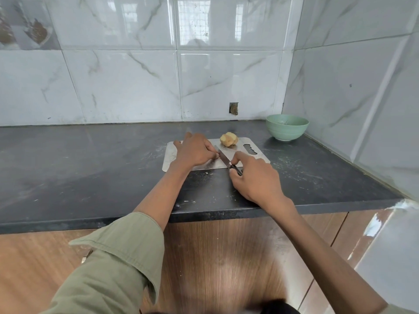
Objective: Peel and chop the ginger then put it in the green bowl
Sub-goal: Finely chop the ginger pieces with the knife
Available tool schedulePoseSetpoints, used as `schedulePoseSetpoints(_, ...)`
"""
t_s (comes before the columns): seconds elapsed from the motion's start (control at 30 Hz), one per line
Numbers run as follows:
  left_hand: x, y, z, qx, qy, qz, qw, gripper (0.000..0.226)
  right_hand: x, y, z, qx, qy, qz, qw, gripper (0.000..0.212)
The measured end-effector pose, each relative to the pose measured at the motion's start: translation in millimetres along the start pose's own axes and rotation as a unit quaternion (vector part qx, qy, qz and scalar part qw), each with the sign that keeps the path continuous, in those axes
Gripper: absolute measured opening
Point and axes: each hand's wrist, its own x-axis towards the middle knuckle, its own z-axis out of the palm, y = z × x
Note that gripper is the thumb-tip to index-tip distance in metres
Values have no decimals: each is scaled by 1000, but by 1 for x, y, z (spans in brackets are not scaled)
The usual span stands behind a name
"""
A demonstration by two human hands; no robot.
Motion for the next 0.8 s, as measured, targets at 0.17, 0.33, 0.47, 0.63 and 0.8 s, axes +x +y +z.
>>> schedulePoseSetpoints(0.17,2,-1,2,-8,-5,5,1000,15,0,-2,-1,-3,-1,5,1000,18)
schedulePoseSetpoints(0.33,5,-4,4,-15,1,8,1000,21,22,-13,12,-2,-3,5,1000,21)
schedulePoseSetpoints(0.47,6,-4,4,0,8,16,1000,9,24,-13,17,13,13,21,1000,21)
schedulePoseSetpoints(0.63,11,-7,4,4,41,46,998,13,23,-10,9,99,64,82,990,17)
schedulePoseSetpoints(0.8,10,-3,8,-14,-18,140,990,25,22,-7,6,123,55,112,985,17)
